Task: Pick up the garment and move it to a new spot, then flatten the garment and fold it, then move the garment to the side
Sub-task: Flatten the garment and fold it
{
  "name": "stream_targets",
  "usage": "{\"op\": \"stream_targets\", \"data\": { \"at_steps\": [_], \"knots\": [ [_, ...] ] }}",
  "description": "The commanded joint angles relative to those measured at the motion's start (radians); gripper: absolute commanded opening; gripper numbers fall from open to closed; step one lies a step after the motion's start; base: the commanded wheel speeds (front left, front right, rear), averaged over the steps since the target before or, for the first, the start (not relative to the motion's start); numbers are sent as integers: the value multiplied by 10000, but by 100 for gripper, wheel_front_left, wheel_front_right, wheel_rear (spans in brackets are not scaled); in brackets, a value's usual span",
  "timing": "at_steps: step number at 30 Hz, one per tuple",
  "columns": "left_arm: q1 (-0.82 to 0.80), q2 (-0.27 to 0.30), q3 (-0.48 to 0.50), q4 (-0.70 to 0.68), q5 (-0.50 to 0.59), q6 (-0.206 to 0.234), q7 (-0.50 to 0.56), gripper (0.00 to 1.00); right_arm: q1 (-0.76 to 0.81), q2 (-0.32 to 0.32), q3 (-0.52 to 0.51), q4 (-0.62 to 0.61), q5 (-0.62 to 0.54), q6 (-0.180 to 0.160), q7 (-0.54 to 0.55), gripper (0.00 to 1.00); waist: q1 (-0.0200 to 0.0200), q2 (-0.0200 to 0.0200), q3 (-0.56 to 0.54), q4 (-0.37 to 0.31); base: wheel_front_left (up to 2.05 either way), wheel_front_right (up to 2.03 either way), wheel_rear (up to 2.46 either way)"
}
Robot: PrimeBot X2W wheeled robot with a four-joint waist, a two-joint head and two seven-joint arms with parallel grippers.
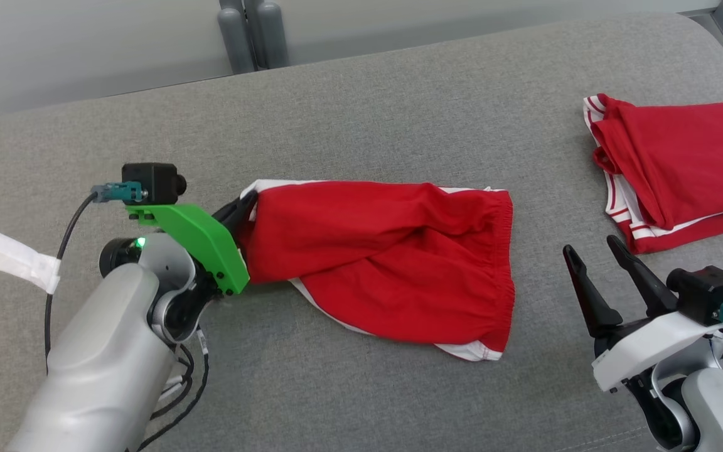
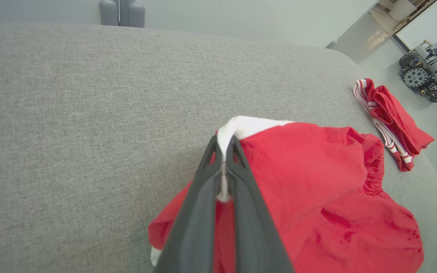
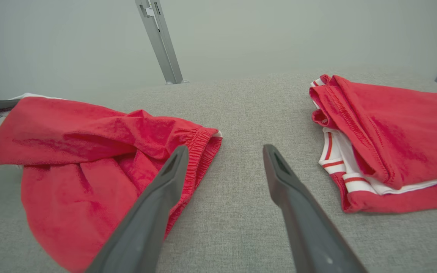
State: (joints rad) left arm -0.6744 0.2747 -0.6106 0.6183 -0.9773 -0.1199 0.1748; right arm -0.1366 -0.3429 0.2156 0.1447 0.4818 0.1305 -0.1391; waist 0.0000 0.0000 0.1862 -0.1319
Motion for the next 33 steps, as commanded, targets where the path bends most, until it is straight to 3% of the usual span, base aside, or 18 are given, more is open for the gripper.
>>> {"op": "stream_targets", "data": {
  "at_steps": [1, 2, 4, 5, 12, 18, 21, 28, 33],
  "knots": [
    [-381, -26, -68, 228, 221, -48, -270, 0, -163, 0, 33, -33, -21, 5, 39, 100, 0, 0, 61, -8, 0, 0, 0],
    [-581, -65, -209, 462, 366, -78, -455, 0, -195, 16, 74, -36, -31, 5, 56, 100, 0, 0, 92, -5, 0, 0, 0],
    [-926, -180, -408, 911, 541, -96, -805, 36, -247, 21, 145, -35, -45, 5, 125, 100, 0, 0, 147, 1, 0, 0, 0],
    [-1105, -213, -485, 1106, 675, -102, -1042, 100, -290, 24, 160, -36, -47, 5, 138, 100, 0, 0, 168, 2, 0, 0, 0],
    [-1328, -471, -1088, 2184, 1076, -122, -2970, 100, -270, 43, 273, 120, -16, 5, 68, 100, 0, 0, 12, 29, 0, 0, 0],
    [-438, -304, -1122, 1785, 1246, -109, -4260, 100, 90, 143, 287, 308, 112, 5, -58, 100, 0, 0, -390, 253, 0, 0, 0],
    [343, 18, -587, 824, 1708, 375, -4408, 100, 377, 169, 323, 420, 250, 5, -76, 100, 0, 0, -607, 469, 0, 0, 0],
    [3473, 826, 1792, -2767, 3115, 1825, -4403, 100, 995, 45, 807, 560, 790, 5, 306, 100, 0, 0, -968, 888, 0, 0, 0],
    [5438, 659, 3241, -4840, 3749, 2391, -4398, 100, 1326, -53, 1370, 668, 1570, 5, 1237, 100, 0, 0, -934, 1231, 0, 0, 0]
  ]
}}
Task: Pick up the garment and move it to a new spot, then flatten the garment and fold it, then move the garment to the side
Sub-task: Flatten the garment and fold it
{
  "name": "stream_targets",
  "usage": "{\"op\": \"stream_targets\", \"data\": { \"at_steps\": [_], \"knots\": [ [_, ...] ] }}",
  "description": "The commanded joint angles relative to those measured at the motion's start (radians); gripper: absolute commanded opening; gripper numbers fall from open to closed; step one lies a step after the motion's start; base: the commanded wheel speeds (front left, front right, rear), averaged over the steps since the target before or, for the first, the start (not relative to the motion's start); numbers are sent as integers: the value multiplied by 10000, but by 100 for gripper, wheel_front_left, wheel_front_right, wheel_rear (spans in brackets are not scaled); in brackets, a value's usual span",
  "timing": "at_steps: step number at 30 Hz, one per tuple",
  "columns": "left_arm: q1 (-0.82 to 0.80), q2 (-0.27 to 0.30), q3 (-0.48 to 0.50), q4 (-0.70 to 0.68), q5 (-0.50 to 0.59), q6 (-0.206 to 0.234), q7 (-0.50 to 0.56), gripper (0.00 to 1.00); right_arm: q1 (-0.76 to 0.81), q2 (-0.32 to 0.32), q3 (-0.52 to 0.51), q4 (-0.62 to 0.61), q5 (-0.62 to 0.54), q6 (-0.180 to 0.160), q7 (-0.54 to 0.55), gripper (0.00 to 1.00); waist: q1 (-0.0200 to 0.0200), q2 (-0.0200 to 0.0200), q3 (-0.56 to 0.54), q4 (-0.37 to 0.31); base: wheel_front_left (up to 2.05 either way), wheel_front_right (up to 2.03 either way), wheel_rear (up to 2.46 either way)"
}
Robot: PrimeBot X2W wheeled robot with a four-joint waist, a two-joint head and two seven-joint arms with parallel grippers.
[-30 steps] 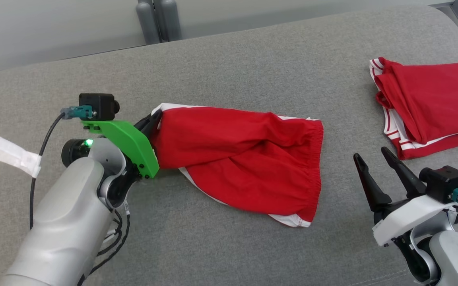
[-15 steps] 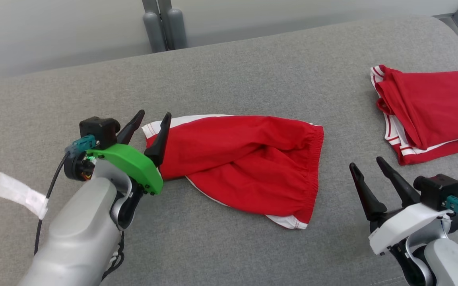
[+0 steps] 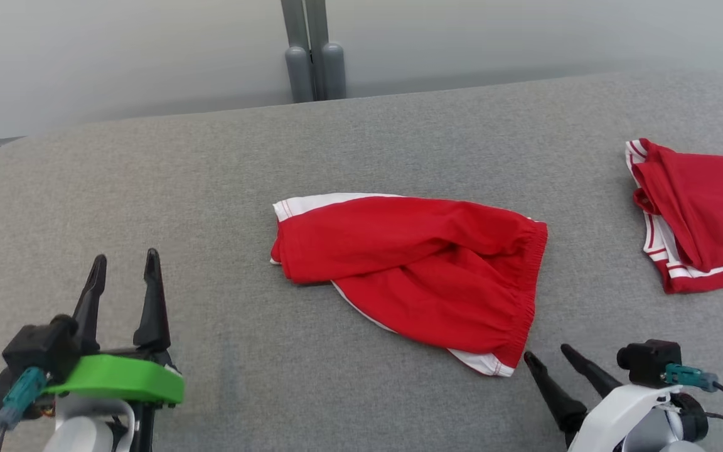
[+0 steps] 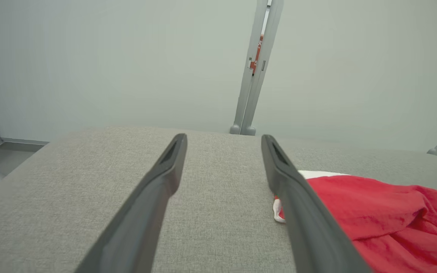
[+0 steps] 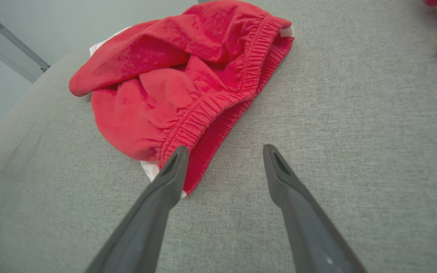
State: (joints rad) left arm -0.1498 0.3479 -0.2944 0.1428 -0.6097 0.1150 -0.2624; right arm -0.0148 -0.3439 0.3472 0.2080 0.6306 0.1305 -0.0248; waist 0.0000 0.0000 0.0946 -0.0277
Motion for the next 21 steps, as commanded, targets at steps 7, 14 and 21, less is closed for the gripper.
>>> {"op": "stream_targets", "data": {
  "at_steps": [7, 14, 21],
  "knots": [
    [1188, -612, 612, -786, 519, -229, -27, 100, -81, -59, 697, 86, 696, 5, 571, 100, 0, 0, 94, 670, 0, 0, 0],
    [1218, -1018, 697, -468, 761, -602, -28, 100, -360, -168, 1222, 347, 670, 5, 355, 46, 0, 0, 63, 1007, 0, 0, 0],
    [1258, -1193, 699, -65, 897, -874, -27, 100, -480, -720, 1440, 179, 780, 5, 299, 0, 0, 0, -88, 947, 0, 0, 0]
  ]
}}
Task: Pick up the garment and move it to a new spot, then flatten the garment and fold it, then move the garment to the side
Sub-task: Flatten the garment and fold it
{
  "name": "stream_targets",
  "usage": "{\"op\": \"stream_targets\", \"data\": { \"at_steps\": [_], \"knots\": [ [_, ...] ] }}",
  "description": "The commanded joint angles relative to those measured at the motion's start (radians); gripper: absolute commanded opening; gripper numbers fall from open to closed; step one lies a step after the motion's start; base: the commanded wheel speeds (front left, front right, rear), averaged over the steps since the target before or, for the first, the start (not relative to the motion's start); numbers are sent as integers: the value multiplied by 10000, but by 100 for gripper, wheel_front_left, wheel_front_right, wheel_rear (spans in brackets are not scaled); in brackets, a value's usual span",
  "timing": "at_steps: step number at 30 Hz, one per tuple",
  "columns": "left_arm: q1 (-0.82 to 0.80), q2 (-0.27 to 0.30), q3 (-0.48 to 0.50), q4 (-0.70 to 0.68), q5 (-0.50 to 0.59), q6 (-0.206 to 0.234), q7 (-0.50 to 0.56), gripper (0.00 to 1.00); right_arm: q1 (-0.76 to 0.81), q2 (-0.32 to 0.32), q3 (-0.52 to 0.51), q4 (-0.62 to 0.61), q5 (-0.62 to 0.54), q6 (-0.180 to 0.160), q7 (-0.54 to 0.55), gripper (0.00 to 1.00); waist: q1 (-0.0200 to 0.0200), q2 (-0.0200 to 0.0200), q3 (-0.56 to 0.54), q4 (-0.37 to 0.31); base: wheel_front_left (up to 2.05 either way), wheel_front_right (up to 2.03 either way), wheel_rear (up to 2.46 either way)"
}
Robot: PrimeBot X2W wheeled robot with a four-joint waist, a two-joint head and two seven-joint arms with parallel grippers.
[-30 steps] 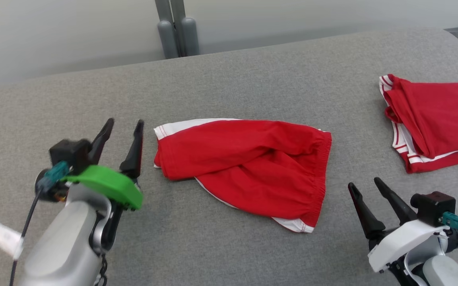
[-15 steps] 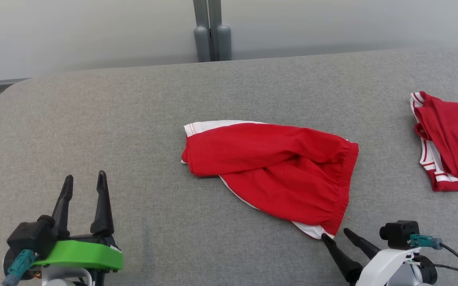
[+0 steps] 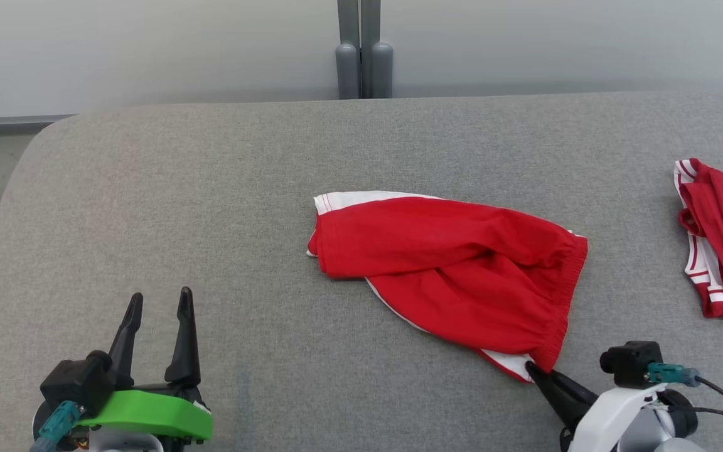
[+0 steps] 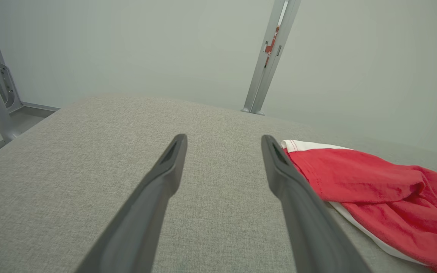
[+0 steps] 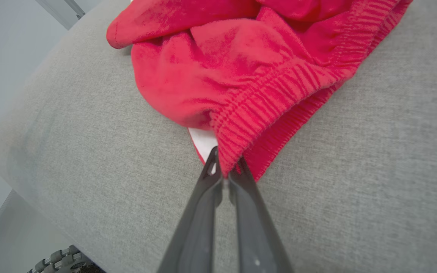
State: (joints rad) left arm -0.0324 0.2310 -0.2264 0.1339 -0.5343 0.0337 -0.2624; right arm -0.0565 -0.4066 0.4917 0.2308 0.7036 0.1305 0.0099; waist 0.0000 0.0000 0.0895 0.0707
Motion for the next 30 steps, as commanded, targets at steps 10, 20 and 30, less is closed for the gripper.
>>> {"op": "stream_targets", "data": {
  "at_steps": [10, 20, 30],
  "knots": [
    [-3, -88, -100, 414, 183, -233, -27, 100, 774, -2441, -310, -975, 894, 4, 292, 0, 0, 0, -114, -442, 0, 0, 0],
    [-299, 1, -245, 589, 182, -241, 77, 100, 537, -3182, -816, -856, 1384, 4, 690, 100, 0, 0, -51, -651, 0, 0, 0],
    [-807, 175, -1120, 842, 104, -765, 1590, 100, 907, -3115, -2964, -1284, 528, 5, 1167, 100, 0, 0, -175, -865, 0, 0, 0]
  ]
}}
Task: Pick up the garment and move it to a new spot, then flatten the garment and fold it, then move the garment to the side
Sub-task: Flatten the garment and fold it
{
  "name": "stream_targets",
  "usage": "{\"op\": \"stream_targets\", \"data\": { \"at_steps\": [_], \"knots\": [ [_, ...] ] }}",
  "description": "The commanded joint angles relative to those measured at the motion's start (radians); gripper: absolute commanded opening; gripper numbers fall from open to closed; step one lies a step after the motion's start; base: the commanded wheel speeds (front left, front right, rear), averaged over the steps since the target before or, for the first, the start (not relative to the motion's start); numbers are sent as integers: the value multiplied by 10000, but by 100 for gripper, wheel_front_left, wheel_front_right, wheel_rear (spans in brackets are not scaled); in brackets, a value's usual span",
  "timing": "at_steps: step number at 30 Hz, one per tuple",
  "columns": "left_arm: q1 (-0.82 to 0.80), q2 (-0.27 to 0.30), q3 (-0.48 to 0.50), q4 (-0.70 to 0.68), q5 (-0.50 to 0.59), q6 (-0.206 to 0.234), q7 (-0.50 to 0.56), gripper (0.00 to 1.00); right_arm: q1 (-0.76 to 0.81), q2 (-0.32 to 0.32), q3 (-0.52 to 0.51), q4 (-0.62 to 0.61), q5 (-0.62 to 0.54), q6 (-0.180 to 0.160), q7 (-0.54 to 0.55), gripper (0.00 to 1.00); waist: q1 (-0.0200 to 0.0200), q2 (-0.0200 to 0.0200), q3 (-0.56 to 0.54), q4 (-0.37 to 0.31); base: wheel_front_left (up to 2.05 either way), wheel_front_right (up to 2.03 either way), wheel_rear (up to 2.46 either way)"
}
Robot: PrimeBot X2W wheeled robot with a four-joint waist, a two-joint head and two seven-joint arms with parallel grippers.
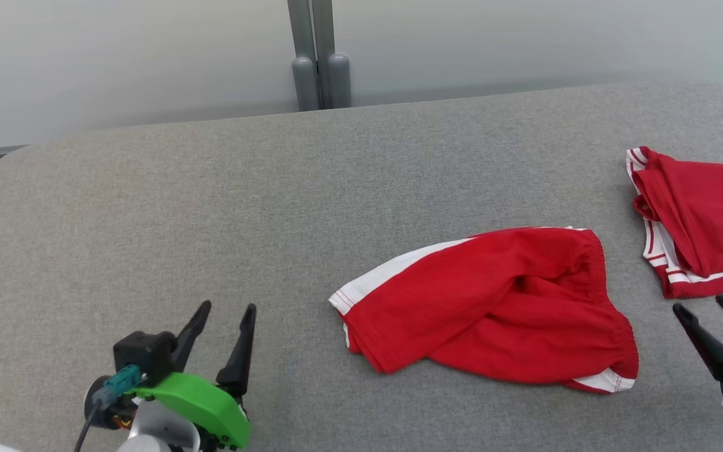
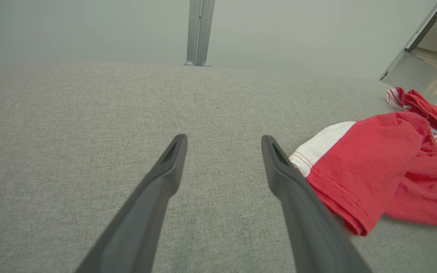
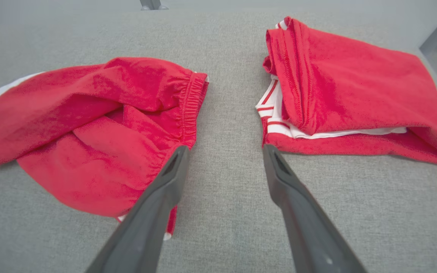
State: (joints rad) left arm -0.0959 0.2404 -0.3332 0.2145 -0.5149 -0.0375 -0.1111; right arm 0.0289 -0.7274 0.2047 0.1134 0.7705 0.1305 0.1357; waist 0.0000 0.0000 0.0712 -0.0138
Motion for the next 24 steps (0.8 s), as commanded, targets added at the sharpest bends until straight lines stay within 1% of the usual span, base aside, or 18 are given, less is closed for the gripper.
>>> {"op": "stream_targets", "data": {
  "at_steps": [1, 2, 4, 8, 13, 19, 23, 24],
  "knots": [
    [-295, 92, -182, 92, -105, -152, 335, 100, 30, 227, -336, -293, -339, 5, -223, 100, 0, 0, 20, -36, 0, 0, 0],
    [-429, 39, -343, 181, -247, -281, 692, 100, -6, 456, -600, -536, -589, 5, -368, 100, 0, 0, 36, -60, 0, 0, 0],
    [-723, -96, -574, 271, -433, -487, 1183, 100, -89, 957, -812, -1035, -990, 5, -546, 100, 0, 0, 108, -122, 0, 0, 0],
    [-1363, -110, -1149, 722, -670, -728, 2107, 100, -420, 1917, -651, -1709, -1659, 5, -1029, 100, 0, 0, 339, -216, 0, 0, 0],
    [-2256, -258, -1835, 1478, -1040, -896, 2839, 100, -961, 2926, -71, -1483, -2186, 5, -1780, 100, 0, 0, 697, -403, 0, 0, 0],
    [-3030, -519, -2615, 2277, -1751, -944, 3088, 100, -1608, 3518, 537, -749, -2326, 5, -2420, 100, 0, 0, 1067, -638, 0, 0, 0],
    [-3352, -445, -3012, 2513, -2152, -946, 2853, 100, -1867, 3588, 796, -386, -2277, 5, -2721, 100, 0, 0, 1154, -719, 0, 0, 0],
    [-3398, -426, -3098, 2550, -2204, -946, 2786, 96, -1925, 3589, 850, -308, -2247, 5, -2784, 100, 0, 0, 1167, -729, 0, 0, 0]
  ]
}}
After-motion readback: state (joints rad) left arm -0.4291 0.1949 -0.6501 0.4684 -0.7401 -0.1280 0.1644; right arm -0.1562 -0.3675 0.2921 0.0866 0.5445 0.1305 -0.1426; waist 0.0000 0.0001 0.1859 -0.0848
